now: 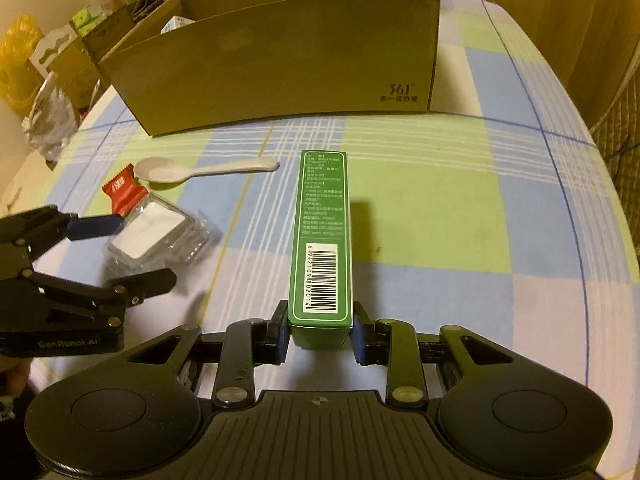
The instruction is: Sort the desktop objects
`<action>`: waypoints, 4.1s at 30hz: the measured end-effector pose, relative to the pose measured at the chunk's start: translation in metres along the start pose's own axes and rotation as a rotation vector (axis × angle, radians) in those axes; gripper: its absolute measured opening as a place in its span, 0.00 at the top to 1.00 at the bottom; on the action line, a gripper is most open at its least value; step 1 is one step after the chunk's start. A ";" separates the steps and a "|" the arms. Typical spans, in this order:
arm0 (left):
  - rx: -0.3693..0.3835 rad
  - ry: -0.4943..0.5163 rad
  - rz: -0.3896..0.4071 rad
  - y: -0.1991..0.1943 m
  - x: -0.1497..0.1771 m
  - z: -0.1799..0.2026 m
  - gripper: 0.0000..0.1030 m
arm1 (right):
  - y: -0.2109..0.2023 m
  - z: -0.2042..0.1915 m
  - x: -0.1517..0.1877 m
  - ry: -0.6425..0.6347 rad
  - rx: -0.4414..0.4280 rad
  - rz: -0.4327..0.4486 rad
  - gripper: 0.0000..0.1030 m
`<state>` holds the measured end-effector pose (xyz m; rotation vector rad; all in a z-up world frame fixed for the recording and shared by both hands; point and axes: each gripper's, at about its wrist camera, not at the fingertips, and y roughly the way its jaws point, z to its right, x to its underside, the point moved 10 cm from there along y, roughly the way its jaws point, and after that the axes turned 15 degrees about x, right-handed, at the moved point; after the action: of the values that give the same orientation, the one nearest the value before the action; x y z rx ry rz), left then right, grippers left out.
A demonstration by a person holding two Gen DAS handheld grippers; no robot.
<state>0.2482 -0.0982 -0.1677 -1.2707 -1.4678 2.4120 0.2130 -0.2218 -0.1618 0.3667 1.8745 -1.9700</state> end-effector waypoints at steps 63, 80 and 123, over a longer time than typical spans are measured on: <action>-0.041 -0.113 0.025 0.015 0.000 -0.017 0.24 | 0.023 0.038 -0.019 0.098 0.079 0.066 0.27; -0.066 -0.111 0.047 0.019 -0.003 -0.021 0.40 | 0.042 0.024 -0.020 -0.011 0.101 0.109 0.26; -0.074 -0.130 0.100 -0.029 -0.010 0.013 0.40 | -0.040 0.004 -0.007 -0.038 0.111 0.232 0.49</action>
<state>0.2358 -0.0956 -0.1365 -1.2520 -1.5774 2.5711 0.2015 -0.2242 -0.1221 0.5494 1.6234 -1.9129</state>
